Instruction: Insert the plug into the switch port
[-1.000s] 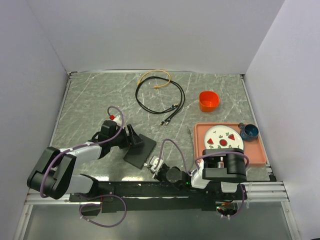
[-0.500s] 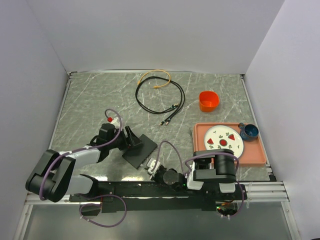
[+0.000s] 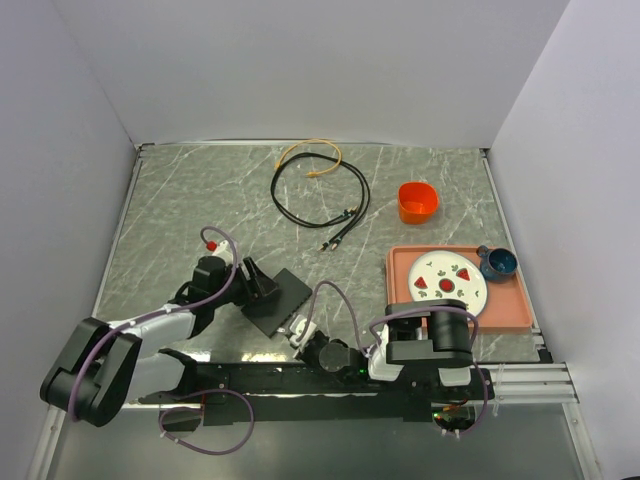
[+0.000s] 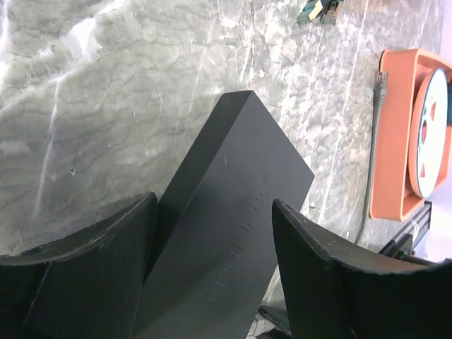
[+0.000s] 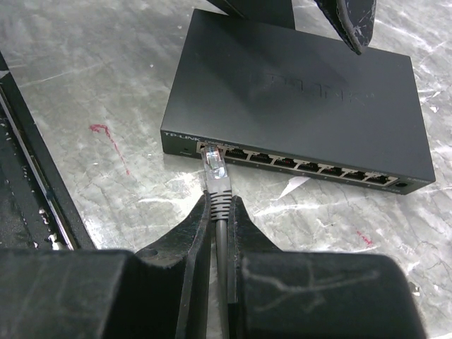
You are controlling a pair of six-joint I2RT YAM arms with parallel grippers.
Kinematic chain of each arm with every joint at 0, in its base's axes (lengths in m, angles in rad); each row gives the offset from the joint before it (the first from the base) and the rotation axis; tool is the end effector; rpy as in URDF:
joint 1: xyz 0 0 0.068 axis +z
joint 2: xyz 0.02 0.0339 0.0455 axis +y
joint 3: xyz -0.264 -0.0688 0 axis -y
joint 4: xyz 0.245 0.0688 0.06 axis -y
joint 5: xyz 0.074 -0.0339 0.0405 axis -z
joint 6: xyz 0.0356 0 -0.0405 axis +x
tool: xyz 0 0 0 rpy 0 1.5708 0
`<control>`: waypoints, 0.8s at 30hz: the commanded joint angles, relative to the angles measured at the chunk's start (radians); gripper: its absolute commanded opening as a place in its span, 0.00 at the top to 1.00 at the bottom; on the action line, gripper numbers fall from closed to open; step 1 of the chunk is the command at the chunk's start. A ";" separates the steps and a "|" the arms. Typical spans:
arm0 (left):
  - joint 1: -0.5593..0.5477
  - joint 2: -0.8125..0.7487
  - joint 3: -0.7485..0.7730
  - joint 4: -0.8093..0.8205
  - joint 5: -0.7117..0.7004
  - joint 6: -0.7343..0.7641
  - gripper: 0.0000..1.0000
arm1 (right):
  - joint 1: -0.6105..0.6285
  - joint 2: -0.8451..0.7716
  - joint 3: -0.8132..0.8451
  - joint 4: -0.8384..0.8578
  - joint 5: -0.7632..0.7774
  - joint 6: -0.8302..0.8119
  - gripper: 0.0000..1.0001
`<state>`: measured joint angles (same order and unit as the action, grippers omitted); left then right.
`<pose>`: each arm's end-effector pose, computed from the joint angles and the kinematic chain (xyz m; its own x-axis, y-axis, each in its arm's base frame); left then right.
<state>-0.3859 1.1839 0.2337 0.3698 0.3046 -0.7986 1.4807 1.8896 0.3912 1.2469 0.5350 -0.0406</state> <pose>0.1831 -0.0859 0.1344 -0.7781 -0.4215 -0.4656 0.0487 0.6986 -0.7138 0.0434 0.2789 0.0981 0.0106 -0.2707 -0.9626 -0.8126 0.5587 -0.1661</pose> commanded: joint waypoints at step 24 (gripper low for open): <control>-0.235 -0.021 -0.042 -0.046 -0.013 -0.215 0.29 | -0.108 -0.095 -0.023 0.010 0.123 0.162 1.00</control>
<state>-0.5285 1.1728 0.2283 0.3939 0.0864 -0.8898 1.4372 1.8339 0.3473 1.1893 0.5518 0.0910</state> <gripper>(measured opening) 0.710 0.133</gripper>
